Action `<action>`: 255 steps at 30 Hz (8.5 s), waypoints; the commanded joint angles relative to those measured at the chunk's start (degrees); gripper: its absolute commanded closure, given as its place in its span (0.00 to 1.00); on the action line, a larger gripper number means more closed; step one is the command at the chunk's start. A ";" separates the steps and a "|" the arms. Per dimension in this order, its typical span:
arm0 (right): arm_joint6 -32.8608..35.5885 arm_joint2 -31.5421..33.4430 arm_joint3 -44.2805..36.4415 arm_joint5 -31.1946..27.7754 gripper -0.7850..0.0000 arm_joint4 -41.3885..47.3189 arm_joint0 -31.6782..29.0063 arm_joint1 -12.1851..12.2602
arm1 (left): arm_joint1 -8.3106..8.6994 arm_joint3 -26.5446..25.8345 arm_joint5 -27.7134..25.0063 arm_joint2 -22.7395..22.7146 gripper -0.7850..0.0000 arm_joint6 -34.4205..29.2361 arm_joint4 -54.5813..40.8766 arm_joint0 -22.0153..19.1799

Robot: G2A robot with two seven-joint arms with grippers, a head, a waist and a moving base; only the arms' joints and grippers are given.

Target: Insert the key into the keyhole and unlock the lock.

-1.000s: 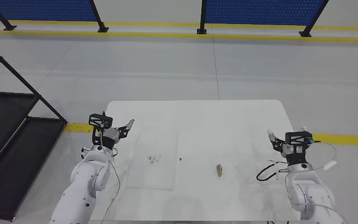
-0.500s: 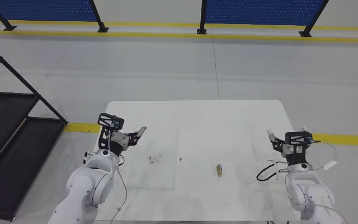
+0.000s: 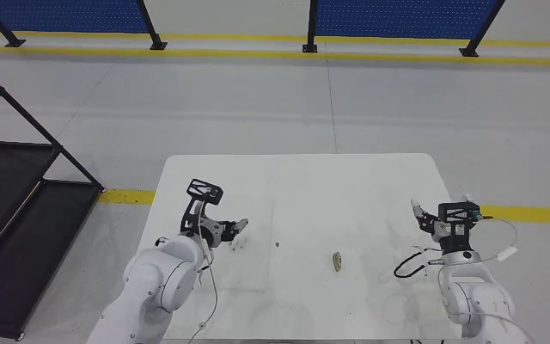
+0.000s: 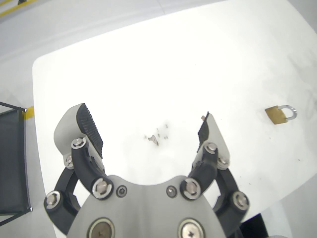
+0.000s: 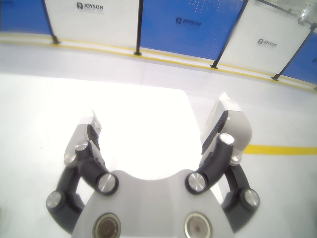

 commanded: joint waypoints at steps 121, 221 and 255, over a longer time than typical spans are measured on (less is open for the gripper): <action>0.00 0.00 0.00 0.00 0.00 0.00 0.00 0.00 | -6.98 12.57 3.71 3.34 1.00 -23.33 4.28 -7.71; 19.30 -8.78 -11.56 -5.93 0.00 -9.94 2.96 -0.14 | -0.21 43.09 -26.44 -24.69 1.00 -29.77 -100.65 -12.18; 72.06 -20.32 -16.02 -3.48 0.00 16.59 13.27 -1.60 | -0.21 43.09 -26.44 -24.69 1.00 -29.77 -100.65 -12.18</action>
